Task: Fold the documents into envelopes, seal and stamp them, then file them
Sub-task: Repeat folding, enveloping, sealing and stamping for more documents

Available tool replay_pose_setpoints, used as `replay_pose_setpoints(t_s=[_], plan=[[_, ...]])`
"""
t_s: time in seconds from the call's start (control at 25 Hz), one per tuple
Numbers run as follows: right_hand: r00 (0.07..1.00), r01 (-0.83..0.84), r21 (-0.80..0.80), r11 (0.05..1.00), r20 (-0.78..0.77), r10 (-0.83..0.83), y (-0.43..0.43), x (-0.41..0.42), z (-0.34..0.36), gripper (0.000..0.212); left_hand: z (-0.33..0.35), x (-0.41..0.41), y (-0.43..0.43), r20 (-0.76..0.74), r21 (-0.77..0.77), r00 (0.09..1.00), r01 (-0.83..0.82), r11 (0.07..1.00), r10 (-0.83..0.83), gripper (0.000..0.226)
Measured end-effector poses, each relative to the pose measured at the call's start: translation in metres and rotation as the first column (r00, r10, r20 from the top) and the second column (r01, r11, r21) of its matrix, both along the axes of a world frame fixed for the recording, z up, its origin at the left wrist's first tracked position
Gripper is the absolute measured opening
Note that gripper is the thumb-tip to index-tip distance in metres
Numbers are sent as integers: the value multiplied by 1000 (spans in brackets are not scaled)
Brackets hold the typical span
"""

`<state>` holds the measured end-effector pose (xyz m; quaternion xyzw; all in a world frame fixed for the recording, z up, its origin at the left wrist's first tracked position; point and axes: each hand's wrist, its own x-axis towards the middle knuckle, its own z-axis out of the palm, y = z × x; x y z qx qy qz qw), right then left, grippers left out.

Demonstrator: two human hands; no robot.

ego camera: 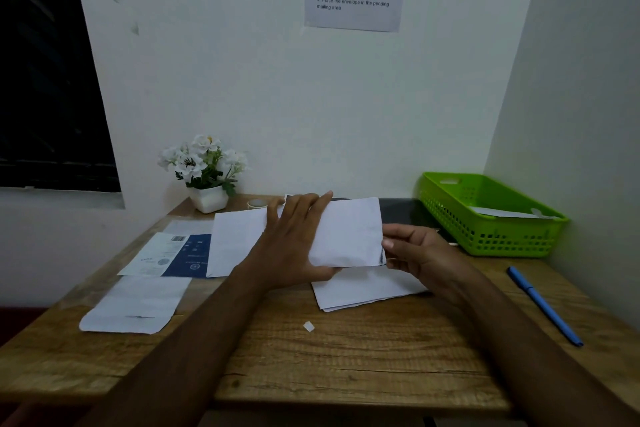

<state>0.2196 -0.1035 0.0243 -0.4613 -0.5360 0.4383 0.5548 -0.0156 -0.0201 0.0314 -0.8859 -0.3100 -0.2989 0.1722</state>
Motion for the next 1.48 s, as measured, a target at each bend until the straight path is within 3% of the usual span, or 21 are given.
replay_pose_setpoints(t_s=[0.16,0.4,0.68,0.8,0.84,0.88,0.92,0.96,1.04,1.08,1.16,1.28,1.36,1.4,1.48], plan=[[999,12,-25,1000,-29,-13,0,1,-1,49,0,0,-1,10,-6,1000,14,1000,-14,106],[993,-52,14,999,-108,53,0,2,-1,45,2,-2,-1,37,-24,999,33,999,-32,105],[993,116,-9,993,4,-116,-4,-11,-3,27,0,8,-8,-61,43,996,72,996,-69,104],[963,234,-110,966,160,-215,-1,-24,-13,27,-3,17,-14,-97,73,988,131,989,-123,102],[935,323,-162,933,208,-287,1,-24,-22,33,-4,20,-16,-107,75,985,144,987,-136,101],[767,634,-263,727,332,-549,11,-32,-9,41,-4,21,-16,-111,80,983,155,985,-145,100],[530,847,-287,447,526,-666,20,-37,-6,44,-4,22,-16,-111,88,982,163,983,-153,99],[560,827,-311,468,531,-636,20,-38,-10,42,-4,22,-16,-110,99,981,168,981,-157,99],[858,413,-217,885,419,-297,6,-23,-21,30,-2,22,-16,-111,124,981,175,977,-162,98],[884,351,-54,935,350,-311,0,-23,-11,25,-1,22,-15,-110,133,980,178,975,-164,97],[894,290,165,943,305,-328,-3,-23,-1,27,0,20,-14,-97,135,982,173,976,-161,95],[885,312,194,930,297,-359,2,-18,2,24,4,12,-10,-41,140,992,127,982,-123,93],[843,370,168,914,352,-406,1,-6,3,6,7,3,-5,9,133,996,85,987,-87,92],[780,412,164,896,446,-440,-1,4,2,8,8,-1,-2,29,133,997,62,989,-66,92],[553,467,103,878,741,-381,-11,14,1,38,10,-10,4,64,119,998,19,993,-27,94]])
